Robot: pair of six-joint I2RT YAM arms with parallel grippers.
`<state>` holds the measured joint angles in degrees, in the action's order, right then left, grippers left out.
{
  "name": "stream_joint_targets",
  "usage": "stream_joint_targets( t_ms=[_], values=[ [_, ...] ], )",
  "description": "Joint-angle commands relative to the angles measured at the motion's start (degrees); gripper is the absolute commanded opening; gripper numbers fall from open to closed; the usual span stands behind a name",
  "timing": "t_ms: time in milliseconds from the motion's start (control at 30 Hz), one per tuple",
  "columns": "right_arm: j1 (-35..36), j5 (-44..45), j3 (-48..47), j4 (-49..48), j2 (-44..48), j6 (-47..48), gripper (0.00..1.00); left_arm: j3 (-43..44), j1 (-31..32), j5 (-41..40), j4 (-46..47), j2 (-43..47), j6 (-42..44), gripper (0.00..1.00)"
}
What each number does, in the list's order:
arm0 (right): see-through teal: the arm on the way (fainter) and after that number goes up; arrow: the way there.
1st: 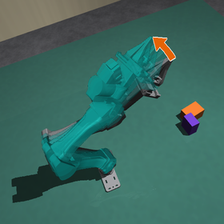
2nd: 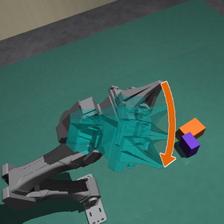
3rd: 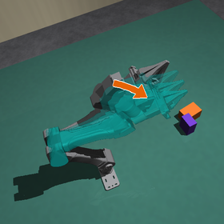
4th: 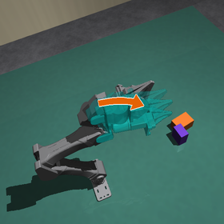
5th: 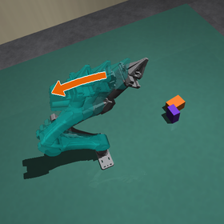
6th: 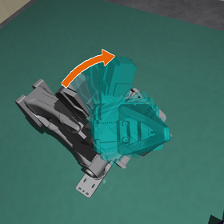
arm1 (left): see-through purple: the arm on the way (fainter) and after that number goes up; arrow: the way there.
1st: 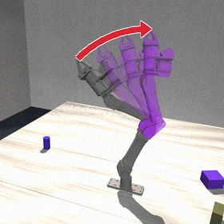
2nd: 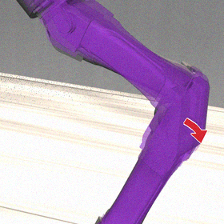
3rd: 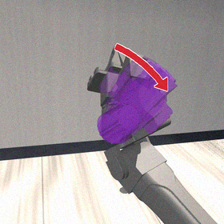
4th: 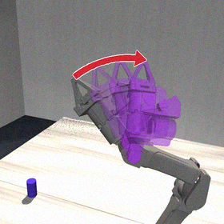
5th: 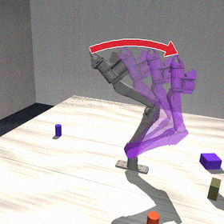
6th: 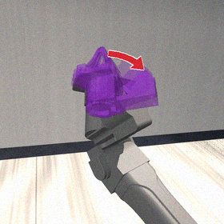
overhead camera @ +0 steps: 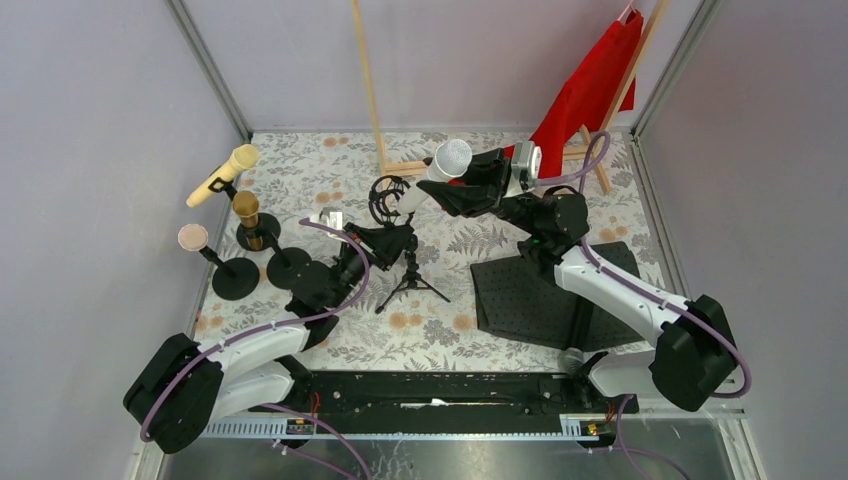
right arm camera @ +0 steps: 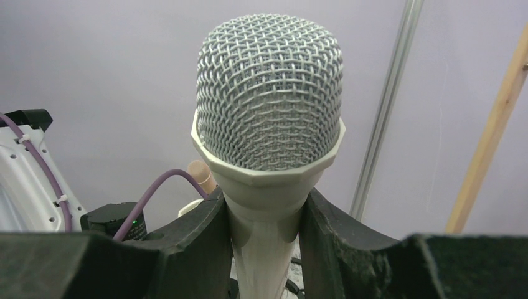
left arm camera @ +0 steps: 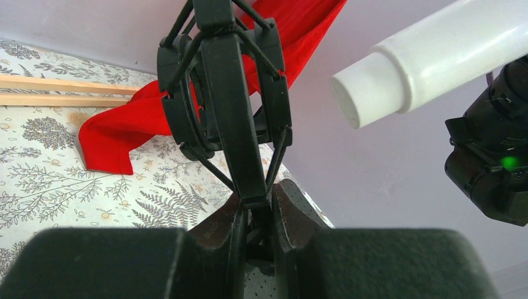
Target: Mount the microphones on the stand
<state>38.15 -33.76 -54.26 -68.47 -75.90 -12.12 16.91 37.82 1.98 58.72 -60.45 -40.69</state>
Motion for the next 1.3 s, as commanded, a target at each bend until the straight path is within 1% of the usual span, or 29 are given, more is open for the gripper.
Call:
stream_joint_targets(
  t_ms=[0,333,500,667,1000,1267],
  values=[
    [1.68,0.88,-2.56,-6.86,-0.78,1.72,0.0,1.03,-0.11,2.1,2.19,0.77,0.08,0.0],
    [2.16,2.68,-2.16,-8.09,-4.16,5.14,0.0,1.2,-0.11,2.64,1.75,1.03,0.26,0.0],
    [2.32,3.49,-1.79,-11.47,-6.55,5.22,0.0,1.44,-0.12,3.62,1.75,0.86,0.1,0.0],
    [2.71,2.06,-1.55,-12.2,-8.51,7.23,0.0,1.38,-0.13,4.0,1.66,0.9,0.0,0.0],
    [2.89,0.01,4.0,-13.22,-9.72,13.31,0.01,1.81,-0.12,4.59,1.71,0.03,-0.25,0.0],
    [3.06,0.04,4.65,-14.88,-13.19,13.91,0.02,1.4,-0.12,4.44,1.74,-0.12,-0.36,0.0]
  ],
)
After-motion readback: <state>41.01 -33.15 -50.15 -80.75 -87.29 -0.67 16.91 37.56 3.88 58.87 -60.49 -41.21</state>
